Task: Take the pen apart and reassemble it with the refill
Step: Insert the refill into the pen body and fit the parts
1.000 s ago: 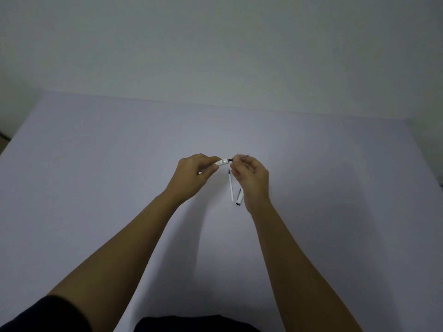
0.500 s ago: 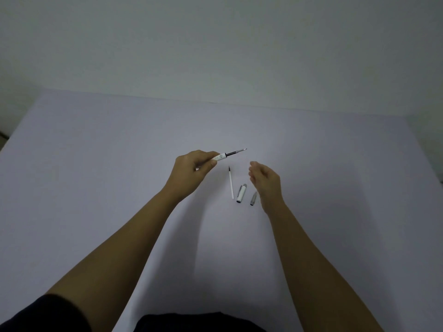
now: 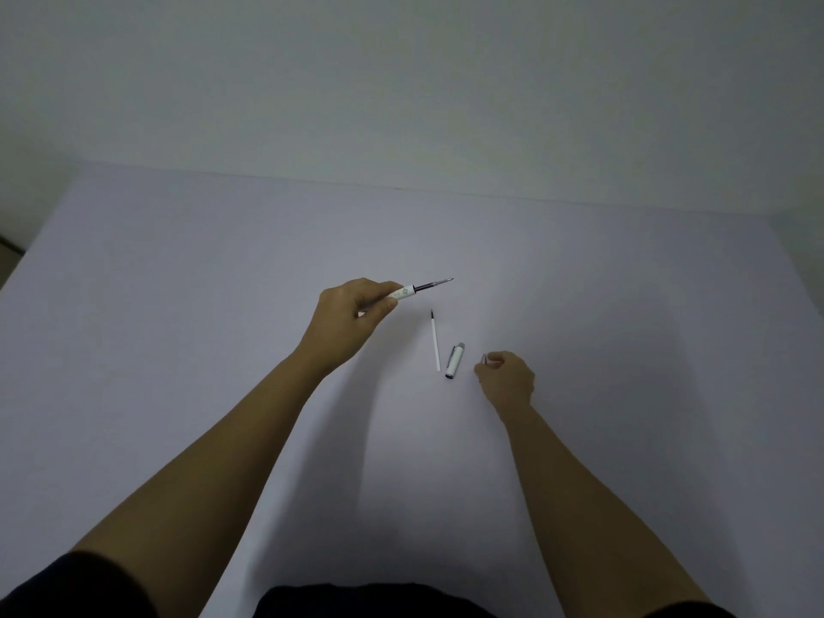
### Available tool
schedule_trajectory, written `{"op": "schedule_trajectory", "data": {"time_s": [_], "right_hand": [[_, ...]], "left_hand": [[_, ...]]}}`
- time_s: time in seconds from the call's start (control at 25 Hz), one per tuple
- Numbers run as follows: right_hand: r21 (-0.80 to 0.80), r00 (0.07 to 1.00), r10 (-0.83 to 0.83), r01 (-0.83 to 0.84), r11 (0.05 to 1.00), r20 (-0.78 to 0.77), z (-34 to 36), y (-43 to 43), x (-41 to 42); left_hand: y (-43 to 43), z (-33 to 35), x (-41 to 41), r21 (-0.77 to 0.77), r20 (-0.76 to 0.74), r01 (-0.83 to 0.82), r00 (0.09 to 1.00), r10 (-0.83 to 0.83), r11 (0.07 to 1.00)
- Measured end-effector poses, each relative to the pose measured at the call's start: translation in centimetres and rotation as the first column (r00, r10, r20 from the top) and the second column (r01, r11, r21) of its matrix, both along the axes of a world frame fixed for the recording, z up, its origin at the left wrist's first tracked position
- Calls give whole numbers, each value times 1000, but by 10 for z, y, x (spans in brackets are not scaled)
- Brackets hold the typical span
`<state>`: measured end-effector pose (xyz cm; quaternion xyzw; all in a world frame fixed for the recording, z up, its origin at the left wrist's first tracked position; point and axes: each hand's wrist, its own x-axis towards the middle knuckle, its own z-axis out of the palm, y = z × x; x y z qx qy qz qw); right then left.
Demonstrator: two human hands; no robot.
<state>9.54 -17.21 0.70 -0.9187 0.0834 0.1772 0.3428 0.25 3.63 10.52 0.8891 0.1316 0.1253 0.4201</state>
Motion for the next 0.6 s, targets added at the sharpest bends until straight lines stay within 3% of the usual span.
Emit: {"op": "schedule_trajectory", "data": {"time_s": [0.04, 0.12, 0.24, 0.36, 0.6], "right_hand": [[136, 994, -90, 97, 986, -58, 6, 1, 3], [512, 962, -164, 257, 820, -220, 24, 6, 4], [808, 966, -36, 235, 539, -257, 51, 11, -2], [881, 973, -9, 211, 423, -229, 66, 17, -7], [904, 972, 11, 212, 371, -233, 79, 22, -11]], "left_hand": [[1, -2, -2, 12, -13, 12, 1000, -12, 1000], [1, -7, -7, 19, -41, 33, 999, -32, 999], [-1, -13, -14, 20, -68, 41, 997, -40, 999], [-5, -16, -18, 17, -74, 36, 997, -35, 999], [-11, -15, -20, 19, -67, 39, 997, -38, 999]]}}
